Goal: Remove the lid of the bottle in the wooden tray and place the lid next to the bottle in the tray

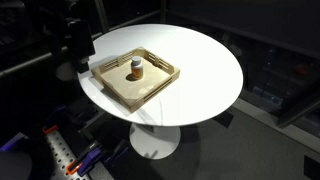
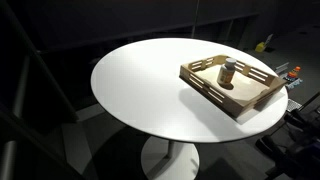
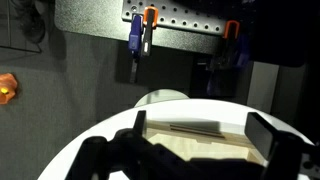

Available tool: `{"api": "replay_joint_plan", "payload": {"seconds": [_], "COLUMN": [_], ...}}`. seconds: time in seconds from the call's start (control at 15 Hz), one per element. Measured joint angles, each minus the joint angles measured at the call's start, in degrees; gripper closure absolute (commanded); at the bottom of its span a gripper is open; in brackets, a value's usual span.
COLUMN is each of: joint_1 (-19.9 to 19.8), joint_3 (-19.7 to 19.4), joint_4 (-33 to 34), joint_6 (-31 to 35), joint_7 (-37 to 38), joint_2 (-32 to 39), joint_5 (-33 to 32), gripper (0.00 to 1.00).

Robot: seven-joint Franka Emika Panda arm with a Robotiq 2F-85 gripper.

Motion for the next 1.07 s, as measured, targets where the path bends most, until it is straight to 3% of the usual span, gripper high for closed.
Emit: {"api": "replay_joint_plan", "payload": {"seconds": [0.6, 1.07], "joint_1": [0.01, 0.58], "joint_3": [0.31, 3.92], "joint_4": [0.18, 3.37], "joint_6": [0.36, 5.93], "joint_7": [0.17, 3.43], "joint_2": [0.37, 4.93], "joint_5": [0.00, 0.00], "gripper": [0.00, 0.00]}}
